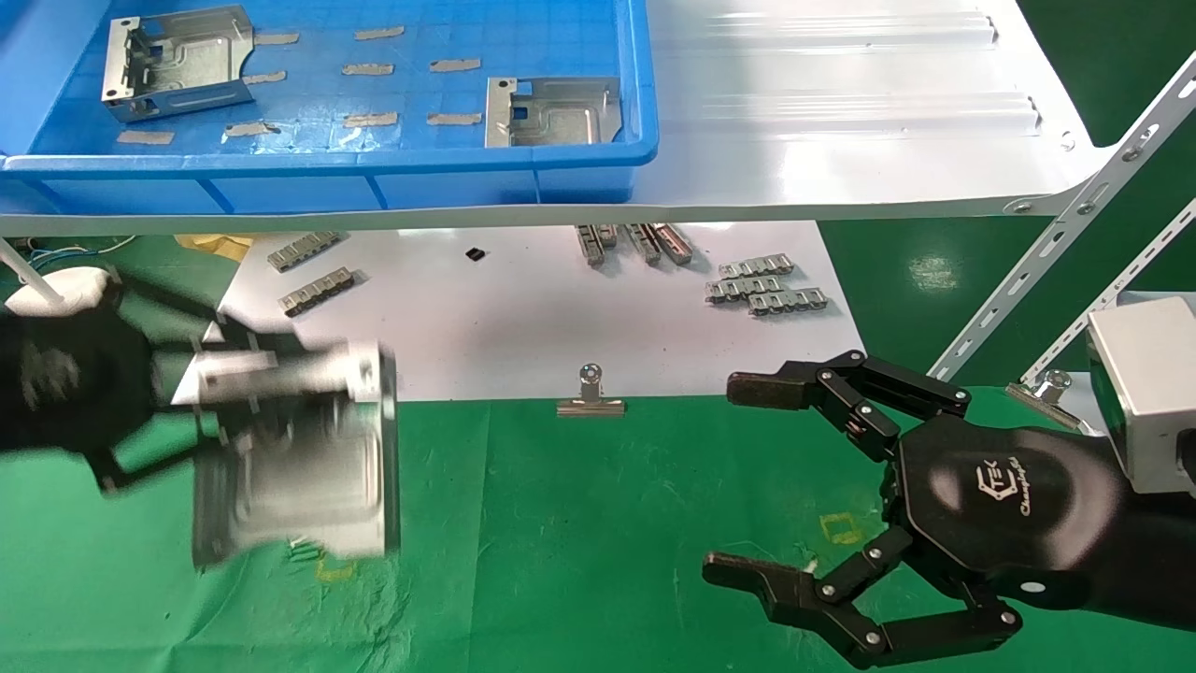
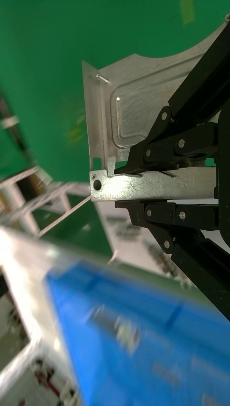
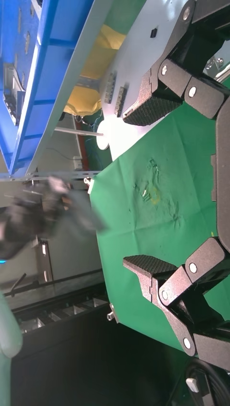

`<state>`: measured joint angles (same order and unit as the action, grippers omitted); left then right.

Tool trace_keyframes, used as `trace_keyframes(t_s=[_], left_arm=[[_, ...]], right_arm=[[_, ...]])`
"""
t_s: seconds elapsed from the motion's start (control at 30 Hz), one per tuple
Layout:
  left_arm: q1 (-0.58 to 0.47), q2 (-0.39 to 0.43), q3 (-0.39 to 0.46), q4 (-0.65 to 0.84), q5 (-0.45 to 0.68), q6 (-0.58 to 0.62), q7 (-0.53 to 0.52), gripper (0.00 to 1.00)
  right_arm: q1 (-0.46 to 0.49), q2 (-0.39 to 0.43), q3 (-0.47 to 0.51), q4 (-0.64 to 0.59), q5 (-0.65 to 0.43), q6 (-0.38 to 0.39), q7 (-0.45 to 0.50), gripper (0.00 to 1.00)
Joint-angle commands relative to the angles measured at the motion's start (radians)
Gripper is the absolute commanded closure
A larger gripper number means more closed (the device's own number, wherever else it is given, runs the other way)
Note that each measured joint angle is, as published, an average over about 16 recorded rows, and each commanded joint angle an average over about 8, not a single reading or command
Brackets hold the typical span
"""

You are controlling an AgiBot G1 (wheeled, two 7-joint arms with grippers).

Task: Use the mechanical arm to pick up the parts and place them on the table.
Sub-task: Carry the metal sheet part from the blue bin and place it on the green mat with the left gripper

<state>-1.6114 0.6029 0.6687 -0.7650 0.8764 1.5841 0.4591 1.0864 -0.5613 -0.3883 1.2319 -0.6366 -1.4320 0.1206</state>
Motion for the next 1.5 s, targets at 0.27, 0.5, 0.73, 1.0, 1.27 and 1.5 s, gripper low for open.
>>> trace_keyframes(t_s=[0.27,0.5,0.73,1.0,1.27,1.5], left_arm=[[0.091,0.049,0.067,0.203,0.059,-0.033,0.328,1.0],[0.078,0.119,0.119,0.384,0.138,-0.035,0.388,1.0],[0.05,0.165,0.149,0.492,0.188,-0.04,0.469,0.36],[0.027,0.211,0.168,0.586,0.222,-0.062,0.541,0.0],[0.006,0.215,0.149,0.653,0.185,-0.011,0.503,0.0],[0.028,0.172,0.123,0.605,0.081,0.021,0.264,0.0]], right_arm=[[0.0,0.0,0.0,0.0,0.0,0.0,0.0,0.0],[0.0,0.0,0.0,0.0,0.0,0.0,0.0,0.0],[0.0,0.0,0.0,0.0,0.0,0.0,0.0,0.0],[0.0,0.0,0.0,0.0,0.0,0.0,0.0,0.0],[0.0,0.0,0.0,0.0,0.0,0.0,0.0,0.0],[0.0,0.0,0.0,0.0,0.0,0.0,0.0,0.0]])
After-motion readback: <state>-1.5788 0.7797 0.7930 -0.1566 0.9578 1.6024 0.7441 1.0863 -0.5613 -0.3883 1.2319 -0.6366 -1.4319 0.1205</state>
